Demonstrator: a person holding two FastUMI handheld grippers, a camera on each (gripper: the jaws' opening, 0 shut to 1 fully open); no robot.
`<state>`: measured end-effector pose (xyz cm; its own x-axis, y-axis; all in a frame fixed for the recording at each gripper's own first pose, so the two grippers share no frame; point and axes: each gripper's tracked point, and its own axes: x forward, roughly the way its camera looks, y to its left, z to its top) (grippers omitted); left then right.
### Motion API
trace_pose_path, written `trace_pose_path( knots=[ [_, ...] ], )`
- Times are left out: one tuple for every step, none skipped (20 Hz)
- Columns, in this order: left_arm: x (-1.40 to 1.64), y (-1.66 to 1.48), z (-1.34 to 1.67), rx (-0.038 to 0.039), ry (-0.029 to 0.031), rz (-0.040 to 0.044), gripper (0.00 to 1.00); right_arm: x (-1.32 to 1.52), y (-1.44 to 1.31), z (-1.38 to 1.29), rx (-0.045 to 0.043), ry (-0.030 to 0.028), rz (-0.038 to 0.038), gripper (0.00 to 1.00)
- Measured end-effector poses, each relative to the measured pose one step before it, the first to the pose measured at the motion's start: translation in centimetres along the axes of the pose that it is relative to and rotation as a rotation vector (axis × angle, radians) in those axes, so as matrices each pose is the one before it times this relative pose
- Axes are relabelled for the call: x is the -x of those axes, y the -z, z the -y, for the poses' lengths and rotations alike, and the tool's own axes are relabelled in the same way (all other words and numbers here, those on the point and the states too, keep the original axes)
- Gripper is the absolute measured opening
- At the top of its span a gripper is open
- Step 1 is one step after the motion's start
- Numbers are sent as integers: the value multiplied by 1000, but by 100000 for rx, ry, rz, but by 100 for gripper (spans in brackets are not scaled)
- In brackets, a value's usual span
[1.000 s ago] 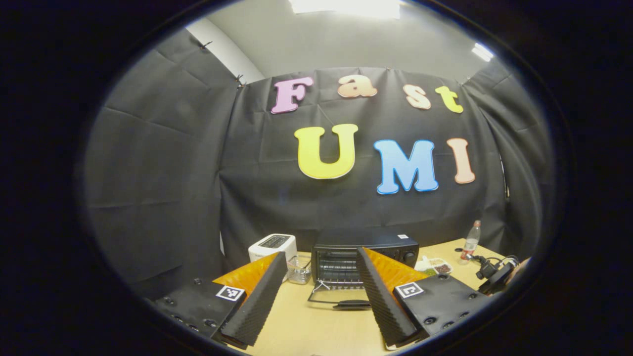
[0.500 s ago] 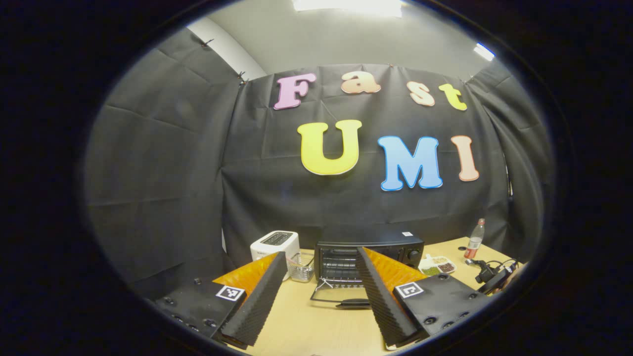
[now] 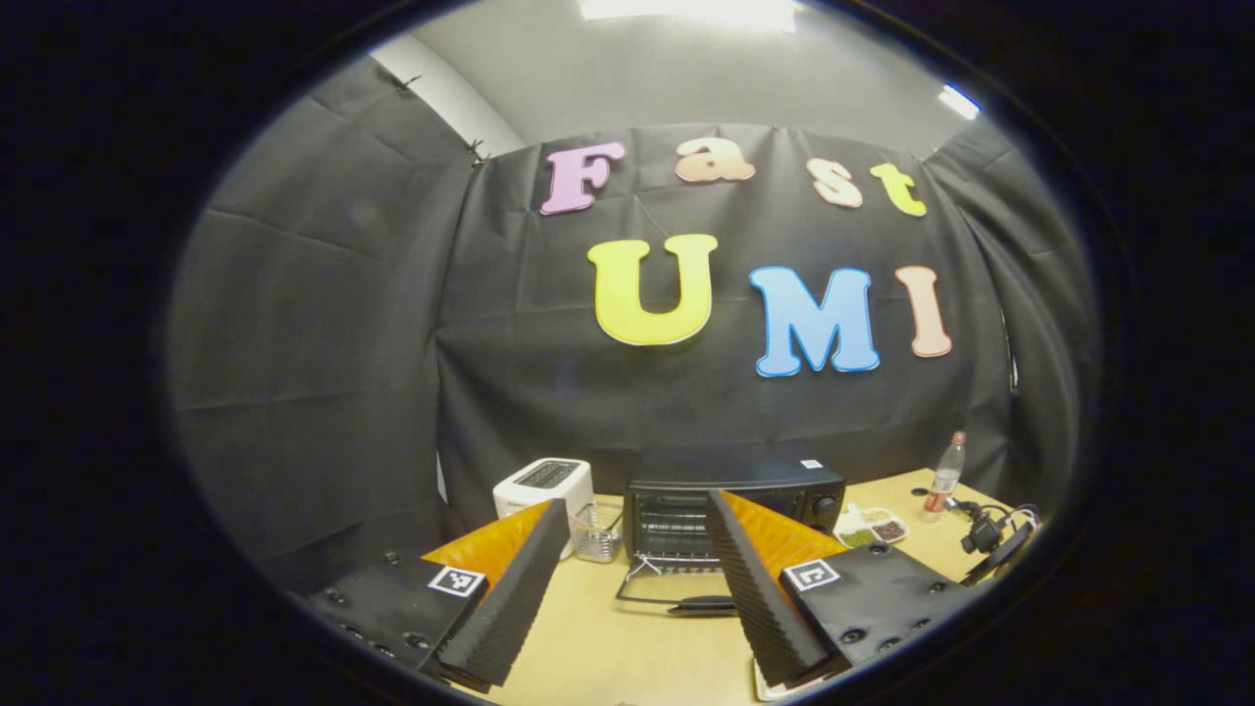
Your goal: Open the electric oven with the left hand, put the food in, and close the electric oven.
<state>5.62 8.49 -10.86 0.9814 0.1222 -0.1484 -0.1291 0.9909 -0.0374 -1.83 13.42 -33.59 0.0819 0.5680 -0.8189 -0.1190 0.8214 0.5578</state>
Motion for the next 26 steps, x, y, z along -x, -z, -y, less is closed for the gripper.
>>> trace_pose_path(
  knots=[
    [-25, -95, 127, 310, 394, 354, 95, 399, -12, -268, -1217, -1539, 1007, 0],
    [82, -266, 30, 63, 394, 565, 99, 634, -248, -606, -1951, -2370, 1216, 0],
    [-70, -76, 47, -267, 324, 458, 95, -81, -451, -884, -2280, -2183, 1731, 0],
    [-139, -92, 28, -345, 312, 396, 94, -28, -577, -801, -2538, -2164, 1468, 0],
    [-115, 36, -63, -228, 240, 96, 94, 45, -529, -952, -2964, -1815, 1965, 0],
    [-135, -29, -99, 27, 169, 53, 93, 85, -666, -803, -2508, -1646, 2103, 0],
    [-90, 30, -154, 251, 189, 22, 93, -65, -544, -745, -2097, -1416, 2242, 0],
    [-152, 119, -205, 358, 106, -109, 93, -163, -743, -732, -1718, -804, 2295, 0],
    [-137, 214, -301, 254, -2, -277, 92, -390, -501, -696, -1944, -499, 2096, 0],
    [-206, 119, -278, 170, -181, -226, 92, -331, -617, -649, -2068, -251, 2230, 0],
    [-228, 165, -350, 232, -113, -103, 91, -442, -529, -767, -2170, -505, 2168, 0],
    [-255, 92, -370, 285, -112, -252, 91, -457, -479, -688, -2239, -475, 1964, 0],
    [-194, 193, -429, 180, -152, -317, 95, -518, -301, -689, -2044, -456, 2060, 0],
    [-213, 119, -414, 5, -138, -287, 99, -563, -488, -550, -1988, -96, 2506, 0],
    [-285, 246, -458, -75, -161, -328, 99, -580, -385, -503, -2113, 63, 2384, 0],
    [-261, 125, -466, -92, -123, -322, 99, -612, -383, -516, -2303, -241, 2396, 0],
    [-268, 169, -473, -80, -149, -400, 99, -663, -279, -609, -2152, -225, 2232, 0],
    [-330, 134, -390, -110, -151, -342, 99, -606, -372, -606, -2221, -356, 2160, 0],
    [-346, 131, -463, -84, -64, -283, 99, -647, -263, -477, -2612, -22, 2267, 0],
    [-277, 20, -437, -104, 43, -83, 99, -741, -240, -664, -2756, -413, 1938, 0],
    [-289, 93, -397, -235, 28, -165, 99, -711, -150, -553, -2588, -460, 1755, 0],
    [-357, 91, -470, -288, -88, -325, 99, -728, -64, -645, -2835, -485, 1438, 0],
    [-471, 129, -330, -74, 36, -159, 99, -905, 108, -640, -2810, -888, 653, 0],
    [-359, -19, -190, 253, 538, -136, 99, -822, 50, -654, -3454, -1158, 855, 0],
    [-340, 118, -191, 293, 404, -81, 99, -744, 228, -711, -3598, -1465, -1, 0],
    [-345, -37, -290, 64, 394, 77, 95, -715, 129, -642, -3539, -1574, 722, 0]
  ],
)
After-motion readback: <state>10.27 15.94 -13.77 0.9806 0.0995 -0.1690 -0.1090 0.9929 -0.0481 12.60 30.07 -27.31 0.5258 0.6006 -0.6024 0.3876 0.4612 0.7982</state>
